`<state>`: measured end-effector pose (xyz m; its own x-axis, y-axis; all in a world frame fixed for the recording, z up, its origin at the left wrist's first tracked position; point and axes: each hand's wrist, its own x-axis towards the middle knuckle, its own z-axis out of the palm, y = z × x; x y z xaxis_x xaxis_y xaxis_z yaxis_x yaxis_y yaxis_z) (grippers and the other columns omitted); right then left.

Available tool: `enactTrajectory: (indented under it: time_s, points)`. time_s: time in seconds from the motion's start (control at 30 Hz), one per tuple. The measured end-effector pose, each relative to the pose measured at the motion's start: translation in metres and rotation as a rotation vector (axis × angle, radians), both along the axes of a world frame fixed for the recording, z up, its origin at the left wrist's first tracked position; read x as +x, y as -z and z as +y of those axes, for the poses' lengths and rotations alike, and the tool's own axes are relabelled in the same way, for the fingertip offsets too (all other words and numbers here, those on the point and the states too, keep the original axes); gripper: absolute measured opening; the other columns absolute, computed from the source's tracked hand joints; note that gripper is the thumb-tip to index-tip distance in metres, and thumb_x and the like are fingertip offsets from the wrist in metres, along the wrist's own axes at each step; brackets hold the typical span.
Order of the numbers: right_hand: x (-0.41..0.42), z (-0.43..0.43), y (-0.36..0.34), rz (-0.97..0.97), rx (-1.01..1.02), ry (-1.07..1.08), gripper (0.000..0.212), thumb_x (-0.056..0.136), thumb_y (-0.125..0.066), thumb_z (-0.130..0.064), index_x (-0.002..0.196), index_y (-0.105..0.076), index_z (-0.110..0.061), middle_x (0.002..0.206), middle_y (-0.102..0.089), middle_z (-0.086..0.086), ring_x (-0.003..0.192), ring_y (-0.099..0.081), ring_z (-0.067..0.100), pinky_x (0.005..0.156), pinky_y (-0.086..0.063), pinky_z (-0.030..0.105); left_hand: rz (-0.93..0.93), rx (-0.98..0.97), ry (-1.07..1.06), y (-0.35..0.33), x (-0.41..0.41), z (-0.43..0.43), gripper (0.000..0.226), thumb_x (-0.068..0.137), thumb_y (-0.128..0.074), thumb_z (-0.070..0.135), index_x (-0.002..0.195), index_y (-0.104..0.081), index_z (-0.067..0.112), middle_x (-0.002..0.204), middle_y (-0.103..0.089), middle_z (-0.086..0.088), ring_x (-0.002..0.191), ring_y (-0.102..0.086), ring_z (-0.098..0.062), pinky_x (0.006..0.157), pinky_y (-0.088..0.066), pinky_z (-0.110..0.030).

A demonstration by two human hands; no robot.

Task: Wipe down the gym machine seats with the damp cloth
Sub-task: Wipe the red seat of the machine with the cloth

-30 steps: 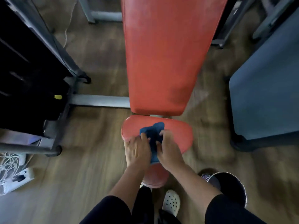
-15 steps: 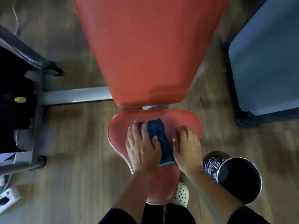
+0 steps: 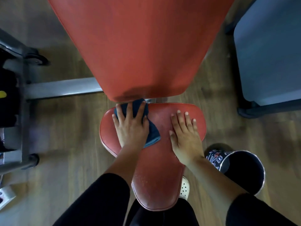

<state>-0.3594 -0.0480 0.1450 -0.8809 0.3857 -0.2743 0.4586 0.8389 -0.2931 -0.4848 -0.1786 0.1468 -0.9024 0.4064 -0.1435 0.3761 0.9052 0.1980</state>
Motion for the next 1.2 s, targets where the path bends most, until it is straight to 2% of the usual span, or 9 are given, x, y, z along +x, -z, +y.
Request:
enactTrajectory:
  time_s: [0.23,0.37,0.5,0.6,0.7,0.77,0.93,1.1,1.2]
  points:
    - [0.0,-0.002,-0.002,-0.001,0.005,0.005,0.056,0.097,-0.02,-0.033,0.15,-0.02,-0.015,0.158,-0.012,0.004,0.145,0.001,0.02,0.117,0.01,0.035,-0.008,0.037,0.333,-0.004,0.03,-0.016,0.049,0.089,-0.044,0.049,0.136,-0.048,0.036,0.144,-0.045,-0.004,0.139,-0.024,-0.041,0.107,-0.027,-0.061]
    - [-0.004,-0.003,-0.004,-0.021,0.026,-0.014,0.056,0.097,-0.023,-0.033,0.149,-0.022,-0.013,0.157,-0.018,0.007,0.145,-0.003,0.023,0.116,0.01,0.035,0.028,0.076,0.144,-0.002,0.018,-0.055,0.047,0.085,-0.044,0.036,0.129,-0.058,0.027,0.14,-0.049,-0.009,0.135,-0.03,-0.044,0.105,-0.032,-0.061]
    - [-0.004,-0.003,-0.003,-0.05,0.036,-0.026,0.057,0.097,-0.018,-0.036,0.15,-0.015,-0.014,0.158,-0.014,0.007,0.146,-0.003,0.026,0.117,0.003,0.041,-0.003,0.046,-0.083,-0.003,-0.007,-0.023,0.047,0.082,-0.05,0.043,0.126,-0.059,0.03,0.139,-0.049,-0.008,0.135,-0.028,-0.044,0.109,-0.024,-0.062]
    - [-0.005,-0.002,-0.003,-0.07,0.022,-0.025,0.059,0.096,-0.014,-0.038,0.15,-0.013,-0.016,0.159,-0.009,0.006,0.145,0.002,0.024,0.116,0.001,0.044,-0.013,0.011,0.061,-0.004,0.002,-0.004,0.054,0.079,-0.055,0.056,0.128,-0.056,0.034,0.144,-0.044,-0.005,0.138,-0.024,-0.042,0.11,-0.02,-0.06]
    - [-0.005,-0.003,-0.004,-0.084,0.001,-0.019,0.059,0.095,-0.011,-0.04,0.15,-0.008,-0.018,0.159,-0.005,0.003,0.145,0.008,0.02,0.115,0.006,0.041,0.002,0.043,0.227,-0.006,0.017,-0.031,0.049,0.085,-0.05,0.047,0.131,-0.055,0.031,0.145,-0.043,-0.006,0.139,-0.023,-0.042,0.107,-0.028,-0.062]
    - [-0.006,-0.003,-0.006,-0.096,-0.007,-0.014,0.06,0.094,-0.009,-0.041,0.149,-0.006,-0.019,0.159,-0.005,0.004,0.144,0.008,0.021,0.115,0.006,0.041,0.019,0.05,0.227,-0.005,0.013,-0.054,0.05,0.082,-0.048,0.041,0.13,-0.057,0.028,0.143,-0.046,-0.008,0.137,-0.027,-0.043,0.104,-0.033,-0.061]
    - [-0.009,-0.003,-0.008,-0.13,0.03,-0.031,0.063,0.093,-0.008,-0.041,0.151,-0.01,-0.016,0.159,-0.007,0.007,0.146,0.001,0.027,0.114,0.003,0.043,0.011,0.007,-0.082,-0.003,-0.021,-0.034,0.053,0.079,-0.042,0.04,0.127,-0.059,0.025,0.139,-0.05,-0.009,0.133,-0.03,-0.047,0.104,-0.031,-0.06]
    - [-0.007,-0.003,-0.006,-0.139,0.007,-0.024,0.063,0.093,-0.007,-0.042,0.151,-0.007,-0.018,0.159,-0.004,0.005,0.145,0.007,0.023,0.114,0.006,0.042,-0.001,0.071,0.23,-0.005,0.011,-0.025,0.05,0.083,-0.049,0.04,0.131,-0.056,0.027,0.144,-0.045,-0.007,0.138,-0.025,-0.042,0.108,-0.029,-0.06]
    - [-0.007,-0.002,-0.007,-0.15,-0.008,-0.025,0.062,0.092,-0.005,-0.043,0.15,-0.001,-0.02,0.159,0.002,0.002,0.143,0.015,0.019,0.114,0.01,0.04,0.013,0.086,0.25,-0.003,0.01,-0.055,0.05,0.083,-0.049,0.037,0.131,-0.056,0.027,0.143,-0.046,-0.008,0.137,-0.027,-0.042,0.106,-0.033,-0.058]
